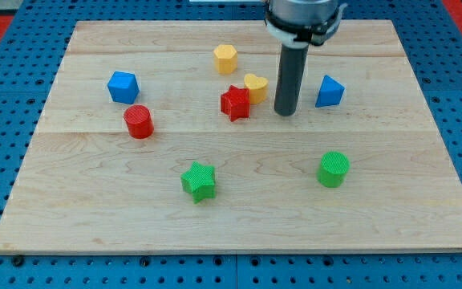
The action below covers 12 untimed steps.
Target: Push red star towards the top left
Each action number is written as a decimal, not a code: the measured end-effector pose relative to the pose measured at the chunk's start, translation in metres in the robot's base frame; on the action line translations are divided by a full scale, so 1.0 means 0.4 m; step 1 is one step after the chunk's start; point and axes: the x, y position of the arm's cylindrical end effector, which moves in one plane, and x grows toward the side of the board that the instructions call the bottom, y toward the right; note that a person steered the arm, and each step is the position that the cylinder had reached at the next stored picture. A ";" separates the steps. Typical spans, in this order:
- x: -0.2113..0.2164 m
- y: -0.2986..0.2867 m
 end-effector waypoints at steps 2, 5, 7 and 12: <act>0.005 -0.271; 0.124 -0.278; 0.060 -0.427; -0.071 -0.377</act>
